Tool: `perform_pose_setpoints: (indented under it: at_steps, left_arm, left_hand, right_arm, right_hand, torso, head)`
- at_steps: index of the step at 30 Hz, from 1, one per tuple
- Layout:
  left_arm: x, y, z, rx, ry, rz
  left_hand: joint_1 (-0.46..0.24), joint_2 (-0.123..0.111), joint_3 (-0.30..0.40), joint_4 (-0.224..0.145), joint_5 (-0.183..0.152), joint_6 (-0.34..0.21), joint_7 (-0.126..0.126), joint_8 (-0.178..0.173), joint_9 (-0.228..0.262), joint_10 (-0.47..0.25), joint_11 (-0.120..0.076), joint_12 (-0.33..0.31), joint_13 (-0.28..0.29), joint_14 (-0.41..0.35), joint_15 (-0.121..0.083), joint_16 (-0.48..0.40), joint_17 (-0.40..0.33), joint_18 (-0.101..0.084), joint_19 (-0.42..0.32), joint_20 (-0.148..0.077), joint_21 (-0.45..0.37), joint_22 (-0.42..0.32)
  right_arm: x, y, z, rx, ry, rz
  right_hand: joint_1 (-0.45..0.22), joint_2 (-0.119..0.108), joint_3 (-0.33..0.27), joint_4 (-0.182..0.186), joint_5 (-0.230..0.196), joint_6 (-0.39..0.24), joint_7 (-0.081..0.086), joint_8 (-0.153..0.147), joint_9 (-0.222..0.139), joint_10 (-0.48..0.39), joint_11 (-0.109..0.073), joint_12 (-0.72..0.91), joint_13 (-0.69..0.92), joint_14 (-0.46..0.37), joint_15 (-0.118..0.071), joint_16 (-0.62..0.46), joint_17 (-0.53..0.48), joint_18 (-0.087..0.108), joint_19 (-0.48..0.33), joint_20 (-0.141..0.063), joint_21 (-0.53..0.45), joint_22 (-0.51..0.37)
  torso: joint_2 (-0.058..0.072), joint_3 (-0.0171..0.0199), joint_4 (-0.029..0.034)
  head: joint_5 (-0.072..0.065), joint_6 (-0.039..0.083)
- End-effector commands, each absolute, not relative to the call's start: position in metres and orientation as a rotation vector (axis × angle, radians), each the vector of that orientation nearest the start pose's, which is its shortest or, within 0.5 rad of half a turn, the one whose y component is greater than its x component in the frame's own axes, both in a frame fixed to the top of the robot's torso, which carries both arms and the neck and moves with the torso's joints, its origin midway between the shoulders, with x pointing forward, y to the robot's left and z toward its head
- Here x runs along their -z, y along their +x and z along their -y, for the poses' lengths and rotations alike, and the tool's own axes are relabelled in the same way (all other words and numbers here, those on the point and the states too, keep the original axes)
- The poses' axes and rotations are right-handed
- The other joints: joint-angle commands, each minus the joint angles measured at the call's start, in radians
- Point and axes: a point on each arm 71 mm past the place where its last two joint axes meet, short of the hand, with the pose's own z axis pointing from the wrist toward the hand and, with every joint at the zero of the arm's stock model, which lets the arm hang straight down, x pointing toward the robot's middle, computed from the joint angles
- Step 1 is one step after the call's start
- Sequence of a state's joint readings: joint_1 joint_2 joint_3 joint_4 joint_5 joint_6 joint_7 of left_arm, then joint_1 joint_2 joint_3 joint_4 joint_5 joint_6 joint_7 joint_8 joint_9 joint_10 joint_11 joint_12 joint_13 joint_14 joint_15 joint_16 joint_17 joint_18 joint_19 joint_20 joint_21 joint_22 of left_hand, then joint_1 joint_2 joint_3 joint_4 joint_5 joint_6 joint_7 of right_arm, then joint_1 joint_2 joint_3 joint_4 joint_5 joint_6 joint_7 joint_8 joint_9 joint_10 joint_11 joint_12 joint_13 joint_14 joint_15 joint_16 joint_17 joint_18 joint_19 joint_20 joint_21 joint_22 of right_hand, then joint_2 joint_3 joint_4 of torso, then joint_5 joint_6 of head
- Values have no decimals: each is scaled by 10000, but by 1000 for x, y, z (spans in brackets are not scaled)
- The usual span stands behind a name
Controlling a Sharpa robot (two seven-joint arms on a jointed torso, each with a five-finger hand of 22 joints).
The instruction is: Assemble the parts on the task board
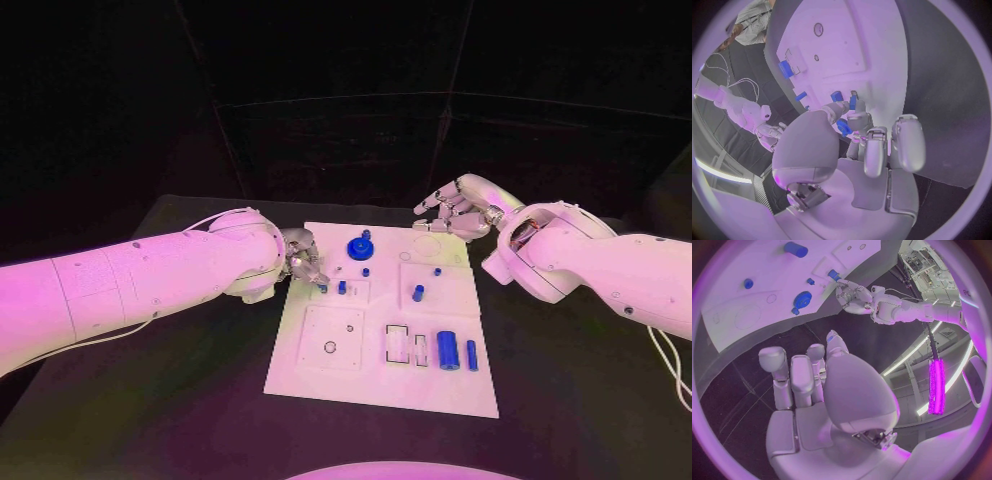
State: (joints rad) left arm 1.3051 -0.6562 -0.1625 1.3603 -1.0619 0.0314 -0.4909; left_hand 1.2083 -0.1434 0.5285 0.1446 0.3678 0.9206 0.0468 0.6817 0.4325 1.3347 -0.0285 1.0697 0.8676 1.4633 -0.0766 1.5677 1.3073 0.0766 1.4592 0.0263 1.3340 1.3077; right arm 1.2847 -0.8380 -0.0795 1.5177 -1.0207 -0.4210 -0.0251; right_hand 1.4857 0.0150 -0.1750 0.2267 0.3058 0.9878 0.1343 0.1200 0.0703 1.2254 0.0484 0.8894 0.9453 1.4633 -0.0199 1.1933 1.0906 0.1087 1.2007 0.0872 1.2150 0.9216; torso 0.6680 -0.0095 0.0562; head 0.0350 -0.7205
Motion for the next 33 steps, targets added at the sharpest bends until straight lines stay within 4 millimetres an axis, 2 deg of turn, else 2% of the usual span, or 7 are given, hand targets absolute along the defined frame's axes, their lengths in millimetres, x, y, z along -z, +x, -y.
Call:
perform_pose_setpoints:
  at_steps: [1,33]
  left_arm:
    - [221,511,-174,3600,-1389,-22397]
    - [226,506,-170,3459,-881,-23019]
  left_hand:
    - [2,86,1285,-1320,59,82,-7,-37,13,39,-14,-48,-9,1075,-68,31,2634,-105,38,6,-2,189]
    - [-20,86,1287,-1342,69,96,-11,-61,2,21,-17,-120,-94,1075,-67,31,2634,-104,35,6,-12,184]
  right_arm:
    - [153,499,203,-8743,2189,-16190]
    - [153,499,203,-8739,2199,-16189]
  right_hand:
    - [-35,93,-48,38,66,70,16,64,-11,-43,-9,19,-9,103,-61,-47,18,196,-35,-19,-44,-30]
    - [-35,93,-48,38,66,70,16,64,-11,-43,-9,19,-9,103,-61,-47,18,196,-35,-19,-44,-30]
  torso:
    - [-4,2,9]
    - [4,6,10]
  head:
    - [12,5]
    - [18,-103]
